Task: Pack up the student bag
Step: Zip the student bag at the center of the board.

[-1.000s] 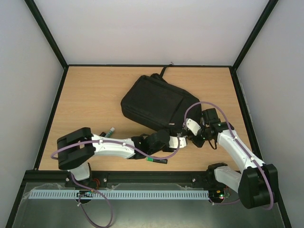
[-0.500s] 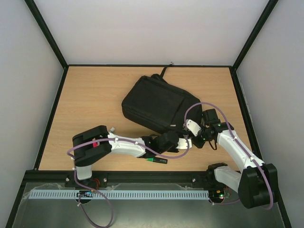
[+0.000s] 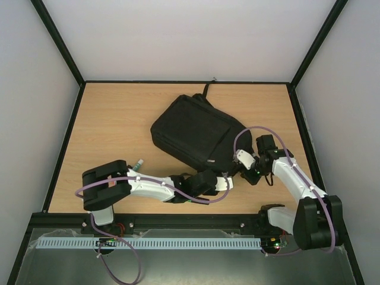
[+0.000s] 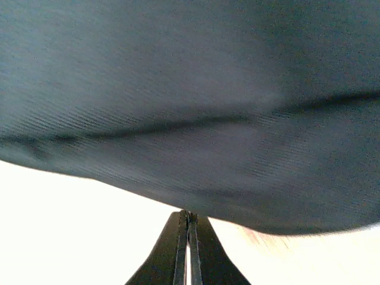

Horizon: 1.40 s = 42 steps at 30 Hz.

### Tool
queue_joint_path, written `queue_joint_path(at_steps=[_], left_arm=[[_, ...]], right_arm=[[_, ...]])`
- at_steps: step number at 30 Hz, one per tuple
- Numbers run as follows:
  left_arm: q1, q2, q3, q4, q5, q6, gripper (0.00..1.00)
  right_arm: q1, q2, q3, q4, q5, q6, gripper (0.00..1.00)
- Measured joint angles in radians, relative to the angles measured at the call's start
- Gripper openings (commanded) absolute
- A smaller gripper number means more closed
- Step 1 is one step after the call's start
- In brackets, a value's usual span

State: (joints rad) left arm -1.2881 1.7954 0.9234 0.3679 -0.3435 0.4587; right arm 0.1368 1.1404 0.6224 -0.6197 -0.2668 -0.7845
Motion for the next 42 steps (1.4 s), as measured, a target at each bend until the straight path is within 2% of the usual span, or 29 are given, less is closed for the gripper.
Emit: queue_joint_path(at_steps=[5,12,15,17,18,21,22,26,29,31,32,34,35,38,42], left_arm=[[-0.009,-0.094,-0.110,-0.003,-0.026,-0.050,0.02],[-0.011,-0.272,-0.246,-0.056,-0.080,-0.123,0.02],[-0.011,-0.342,-0.283,-0.097,-0.110,-0.175,0.05],[-0.010,-0.370,-0.301,-0.123,-0.126,-0.224,0.13],[-0.010,-0.377,-0.305,-0.139,-0.132,-0.249,0.21],[-0.005,-0.380,-0.307,-0.186,-0.149,-0.339,0.55],[-0.002,-0.380,-0.307,-0.207,-0.157,-0.379,0.60],[0.005,-0.393,-0.309,-0.273,-0.161,-0.514,0.67],[0.024,-0.464,-0.328,-0.299,-0.158,-0.630,0.62],[0.083,-0.533,-0.334,-0.317,-0.145,-0.719,0.53],[0.133,-0.566,-0.334,-0.321,-0.133,-0.765,0.46],[0.230,-0.605,-0.334,-0.328,-0.115,-0.841,0.20],[0.270,-0.613,-0.333,-0.334,-0.106,-0.875,0.13],[0.390,-0.603,-0.333,-0.365,-0.094,-0.959,0.09],[0.483,-0.508,-0.312,-0.386,-0.024,-1.023,0.03]], right_arm=[[-0.058,0.039,0.031,-0.012,0.010,-0.021,0.01],[-0.066,0.116,0.072,0.019,0.011,-0.003,0.01],[-0.066,0.159,0.098,0.046,0.012,0.014,0.01],[-0.066,0.187,0.113,0.066,0.013,0.027,0.01],[-0.066,0.198,0.117,0.071,0.013,0.032,0.01],[-0.066,0.222,0.130,0.081,0.007,0.051,0.01],[-0.066,0.223,0.131,0.081,0.005,0.055,0.01],[-0.056,0.205,0.132,0.084,0.001,0.068,0.01],[-0.043,0.178,0.121,0.097,0.002,0.074,0.01],[-0.036,0.161,0.105,0.109,0.007,0.075,0.01],[-0.032,0.153,0.094,0.116,0.012,0.075,0.01],[-0.029,0.145,0.077,0.127,0.017,0.075,0.01],[-0.025,0.142,0.068,0.132,0.021,0.075,0.01],[-0.021,0.138,0.051,0.142,0.025,0.075,0.01],[-0.012,0.132,0.043,0.150,0.027,0.078,0.01]])
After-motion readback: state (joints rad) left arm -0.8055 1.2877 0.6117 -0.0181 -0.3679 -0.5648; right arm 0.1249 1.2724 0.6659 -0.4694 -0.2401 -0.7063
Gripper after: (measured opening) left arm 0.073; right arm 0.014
